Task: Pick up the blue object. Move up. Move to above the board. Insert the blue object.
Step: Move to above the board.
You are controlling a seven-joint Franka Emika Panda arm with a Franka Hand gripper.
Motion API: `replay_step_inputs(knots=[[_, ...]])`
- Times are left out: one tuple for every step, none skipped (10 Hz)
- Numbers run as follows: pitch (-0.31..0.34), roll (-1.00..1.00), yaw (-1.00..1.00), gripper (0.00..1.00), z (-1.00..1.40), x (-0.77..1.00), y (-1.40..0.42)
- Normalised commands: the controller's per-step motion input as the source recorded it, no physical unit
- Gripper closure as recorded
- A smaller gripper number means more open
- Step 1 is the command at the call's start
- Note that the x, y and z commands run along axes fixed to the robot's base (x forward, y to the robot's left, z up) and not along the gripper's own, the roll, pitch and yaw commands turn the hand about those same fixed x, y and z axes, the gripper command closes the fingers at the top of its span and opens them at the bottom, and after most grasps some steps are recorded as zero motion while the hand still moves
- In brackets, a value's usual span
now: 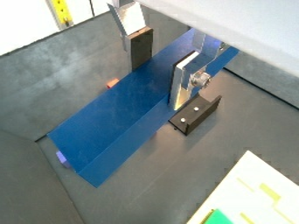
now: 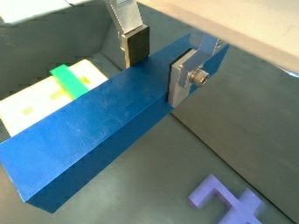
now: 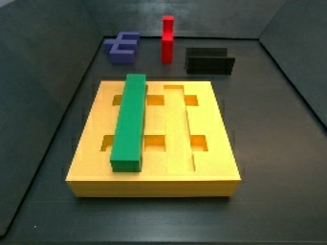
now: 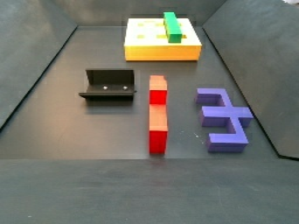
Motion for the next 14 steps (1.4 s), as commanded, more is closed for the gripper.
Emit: replay_step_inputs(knots=[[0.027,0.00,1.00,1.00,0.27,0.41,-1.40],[0.038,0.01,1.00,1.00,0.25,0.42,-1.40],[0.048,0.00,1.00,1.00,0.26,0.49,-1.40],[0.053,0.00,1.00,1.00,0.27,0.49,-1.40],[0.061,0.01,1.00,1.00,0.18,0.32,-0.88],[0.065,0.01,1.00,1.00,0.11,0.23,-0.51],[0.067,0.01,1.00,1.00,0.05,0.12,-0.21],[0.069,0.01,1.00,1.00,0.04,0.08,-0.13],[0.076,0.02,1.00,1.00,0.03,0.06,-0.09],[0.083,0.02,1.00,1.00,0.03,0.07,-0.06],[0.094,0.02,1.00,1.00,0.02,0.07,-0.05],[0.103,0.02,1.00,1.00,0.02,0.06,-0.04],[0.119,0.03,1.00,1.00,0.02,0.06,-0.04],[0.129,0.03,1.00,1.00,0.02,0.06,-0.03]])
